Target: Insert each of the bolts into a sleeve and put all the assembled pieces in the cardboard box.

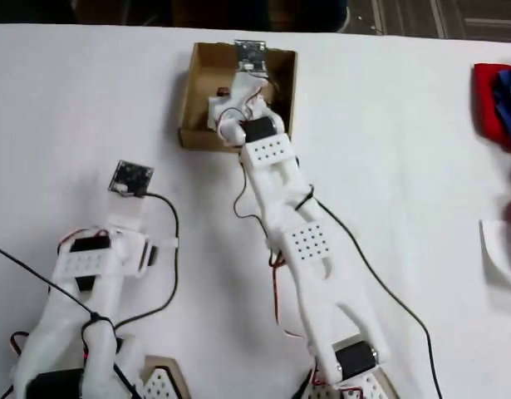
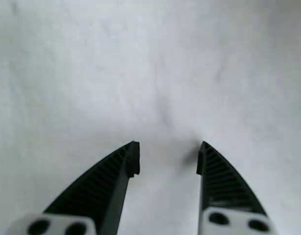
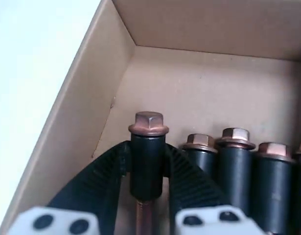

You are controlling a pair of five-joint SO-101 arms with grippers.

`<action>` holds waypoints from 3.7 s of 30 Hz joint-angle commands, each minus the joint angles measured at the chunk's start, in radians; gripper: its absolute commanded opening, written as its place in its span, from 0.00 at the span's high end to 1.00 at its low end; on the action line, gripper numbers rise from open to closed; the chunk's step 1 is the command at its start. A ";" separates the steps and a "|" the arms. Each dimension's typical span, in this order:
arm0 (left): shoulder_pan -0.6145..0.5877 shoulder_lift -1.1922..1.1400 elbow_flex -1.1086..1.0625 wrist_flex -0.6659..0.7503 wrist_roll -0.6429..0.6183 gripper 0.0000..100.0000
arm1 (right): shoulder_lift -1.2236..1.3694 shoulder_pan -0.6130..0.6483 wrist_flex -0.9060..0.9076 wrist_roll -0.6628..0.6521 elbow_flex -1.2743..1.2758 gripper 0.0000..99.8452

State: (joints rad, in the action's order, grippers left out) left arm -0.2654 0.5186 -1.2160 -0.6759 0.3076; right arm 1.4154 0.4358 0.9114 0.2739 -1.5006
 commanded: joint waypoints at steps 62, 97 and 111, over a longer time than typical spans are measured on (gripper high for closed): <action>-0.005 1.290 -0.282 -0.577 -0.006 0.79 | -2.390 -0.340 0.449 0.005 2.447 0.98; -0.002 1.277 -0.479 -0.592 -0.009 0.79 | -3.158 -0.358 0.338 0.011 3.195 0.98; -0.002 1.277 -0.479 -0.592 -0.009 0.79 | -3.158 -0.358 0.338 0.011 3.195 0.98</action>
State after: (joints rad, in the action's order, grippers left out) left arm -0.2654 1.7967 -1.6717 -1.2774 0.3076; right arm -1.7515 0.0844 1.2612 0.2785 1.6832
